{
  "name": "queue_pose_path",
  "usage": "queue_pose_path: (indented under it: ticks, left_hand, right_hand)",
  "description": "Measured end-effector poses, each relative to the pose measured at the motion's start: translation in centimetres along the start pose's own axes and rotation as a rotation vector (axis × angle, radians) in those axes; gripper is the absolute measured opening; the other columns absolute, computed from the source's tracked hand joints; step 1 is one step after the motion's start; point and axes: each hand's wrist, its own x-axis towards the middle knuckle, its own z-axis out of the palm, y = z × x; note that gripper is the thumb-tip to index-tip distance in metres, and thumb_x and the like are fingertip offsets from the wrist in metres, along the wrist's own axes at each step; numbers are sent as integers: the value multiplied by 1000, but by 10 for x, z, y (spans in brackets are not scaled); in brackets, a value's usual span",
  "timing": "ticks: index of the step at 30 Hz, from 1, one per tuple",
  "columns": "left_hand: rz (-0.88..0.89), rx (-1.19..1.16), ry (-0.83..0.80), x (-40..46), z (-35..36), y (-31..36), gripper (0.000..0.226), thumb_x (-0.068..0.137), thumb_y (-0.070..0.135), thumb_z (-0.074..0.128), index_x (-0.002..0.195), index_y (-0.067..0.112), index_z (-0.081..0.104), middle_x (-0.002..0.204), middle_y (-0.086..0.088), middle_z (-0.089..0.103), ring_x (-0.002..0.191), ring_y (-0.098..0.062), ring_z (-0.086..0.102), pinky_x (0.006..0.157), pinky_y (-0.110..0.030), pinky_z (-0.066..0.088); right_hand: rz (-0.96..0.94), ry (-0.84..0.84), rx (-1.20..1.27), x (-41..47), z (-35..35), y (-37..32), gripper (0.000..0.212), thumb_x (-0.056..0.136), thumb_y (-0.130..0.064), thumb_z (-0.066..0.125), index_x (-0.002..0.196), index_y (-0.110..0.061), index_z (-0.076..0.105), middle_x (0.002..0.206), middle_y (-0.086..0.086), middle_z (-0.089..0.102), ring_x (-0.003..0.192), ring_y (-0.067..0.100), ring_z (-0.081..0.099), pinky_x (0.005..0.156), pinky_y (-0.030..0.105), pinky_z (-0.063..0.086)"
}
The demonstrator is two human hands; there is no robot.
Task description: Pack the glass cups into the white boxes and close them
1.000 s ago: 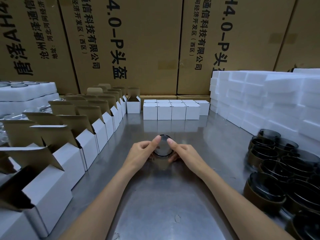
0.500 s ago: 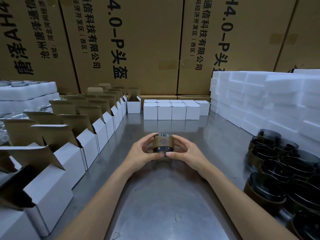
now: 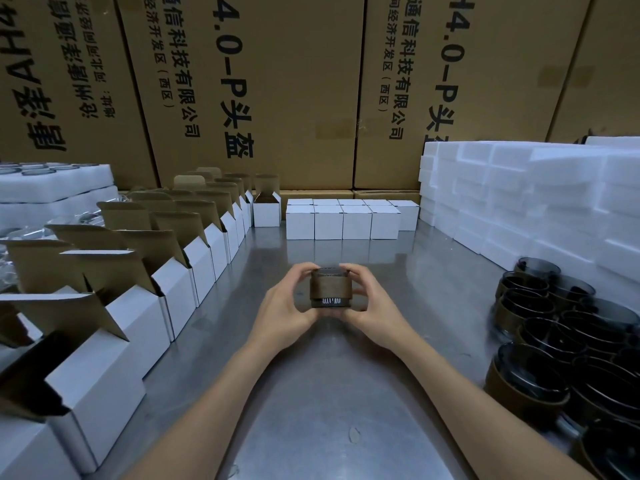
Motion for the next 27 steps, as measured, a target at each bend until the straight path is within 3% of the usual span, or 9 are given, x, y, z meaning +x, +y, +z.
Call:
queue_pose_path:
  ticks: [2, 5, 9, 12, 15, 18, 21, 24, 27]
  left_hand:
    - [-16, -6, -21, 0, 1, -1, 59, 70, 15, 81, 119, 27, 51, 117, 16, 61, 116, 2, 53, 95, -19, 43]
    - [69, 100, -10, 1, 2, 1, 65, 71, 15, 79, 126, 28, 48, 125, 15, 55, 118, -2, 50, 97, -19, 40]
    - [151, 241, 47, 1, 2, 2, 61, 69, 14, 79, 124, 22, 53, 121, 11, 56, 114, -11, 52, 104, -35, 39]
    - [38, 183, 12, 0, 2, 1, 59, 71, 18, 78, 121, 28, 49, 117, 19, 57, 113, -3, 50, 112, -39, 26]
    - [37, 120, -8, -1, 2, 1, 57, 72, 22, 79, 117, 33, 46, 111, 29, 53, 107, 6, 47, 105, -37, 33]
    - [117, 177, -7, 0, 1, 3, 65, 71, 17, 78, 127, 29, 47, 121, 21, 50, 116, -3, 47, 105, -35, 38]
    - [182, 241, 21, 1, 2, 3, 66, 66, 12, 77, 126, 25, 52, 121, 13, 55, 114, -9, 50, 104, -38, 39]
    - [57, 191, 6, -1, 2, 3, 60, 71, 18, 76, 122, 29, 48, 117, 18, 57, 111, -8, 52, 113, -43, 26]
    - [0, 118, -32, -2, 1, 2, 60, 73, 18, 76, 117, 37, 41, 112, 25, 56, 113, -4, 52, 110, -38, 30]
  right_hand:
    - [-40, 60, -43, 0, 1, 0, 61, 73, -9, 79, 125, -23, 49, 123, -13, 55, 114, 5, 52, 101, 33, 43]
    - [-102, 128, -229, -1, 4, 2, 63, 74, -10, 74, 127, -34, 48, 125, -18, 52, 112, 9, 50, 94, 37, 47]
    - [-153, 164, -361, -2, 5, 4, 76, 76, -20, 74, 136, -47, 35, 132, -22, 43, 119, 6, 41, 87, 29, 45]
    - [-84, 118, -280, -2, 5, 6, 81, 74, -15, 72, 133, -48, 28, 132, -22, 42, 122, 8, 39, 93, 34, 44]
    - [-57, 122, -269, -1, 4, 7, 66, 73, -11, 71, 121, -42, 37, 121, -20, 49, 120, 9, 41, 93, 40, 46]
    - [-114, 172, -331, -2, 5, 6, 64, 72, -12, 73, 119, -42, 42, 115, -26, 48, 117, 6, 41, 85, 32, 46]
    - [-143, 188, -381, -3, 6, 3, 68, 74, -13, 74, 124, -45, 42, 121, -27, 47, 119, 1, 35, 79, 24, 41]
    - [-115, 131, -321, -2, 5, 5, 75, 75, -15, 71, 132, -46, 34, 132, -23, 43, 125, 3, 32, 84, 24, 40]
    - [-52, 117, -243, 0, 4, 7, 65, 74, -20, 74, 124, -41, 39, 126, -16, 49, 125, 5, 37, 95, 35, 43]
